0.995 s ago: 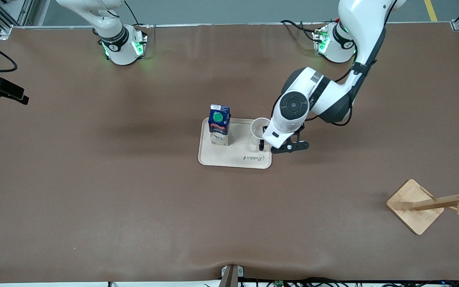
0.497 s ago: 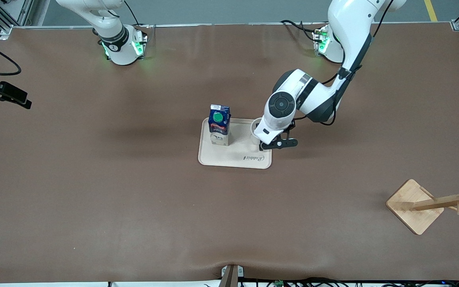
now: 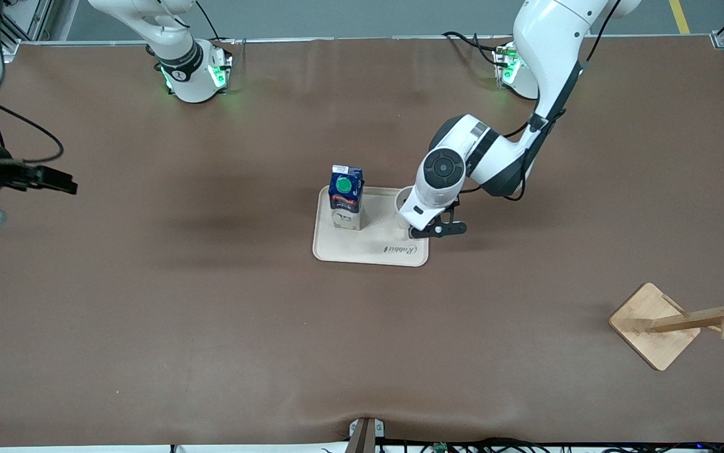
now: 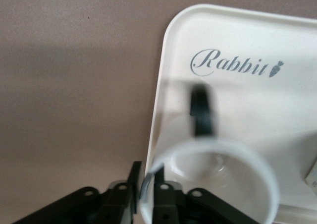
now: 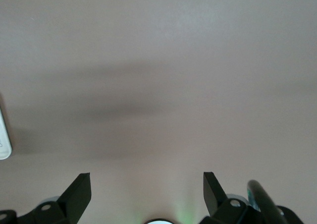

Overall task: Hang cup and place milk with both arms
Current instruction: 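Carry the mug toward the wooden stand while the right gripper grasps the milk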

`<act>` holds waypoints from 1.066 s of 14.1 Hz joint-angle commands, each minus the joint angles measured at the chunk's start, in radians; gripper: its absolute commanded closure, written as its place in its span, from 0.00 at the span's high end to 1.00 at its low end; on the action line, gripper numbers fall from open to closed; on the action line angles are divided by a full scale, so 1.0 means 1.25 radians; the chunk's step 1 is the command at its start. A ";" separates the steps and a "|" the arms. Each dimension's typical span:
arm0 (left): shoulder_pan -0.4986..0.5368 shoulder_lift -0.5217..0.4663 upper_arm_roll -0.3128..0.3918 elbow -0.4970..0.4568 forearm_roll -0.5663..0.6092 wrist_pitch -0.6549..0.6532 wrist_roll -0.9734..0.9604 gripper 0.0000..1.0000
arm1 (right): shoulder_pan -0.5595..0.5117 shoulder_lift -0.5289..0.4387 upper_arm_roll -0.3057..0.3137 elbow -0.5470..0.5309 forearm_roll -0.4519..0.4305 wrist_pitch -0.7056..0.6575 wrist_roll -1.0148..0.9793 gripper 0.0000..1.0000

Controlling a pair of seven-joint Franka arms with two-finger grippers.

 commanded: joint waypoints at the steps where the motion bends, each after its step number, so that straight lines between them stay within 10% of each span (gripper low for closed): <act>1: 0.005 -0.015 0.003 0.019 0.014 0.001 0.000 0.00 | 0.031 0.024 0.002 0.014 0.009 -0.014 0.012 1.00; 7: 0.052 -0.111 0.005 0.098 0.014 -0.107 0.053 0.00 | 0.280 0.037 0.001 0.013 0.099 0.014 0.399 1.00; 15: 0.326 -0.291 0.003 0.118 0.013 -0.256 0.495 0.00 | 0.449 0.143 0.001 0.023 0.331 0.228 0.613 1.00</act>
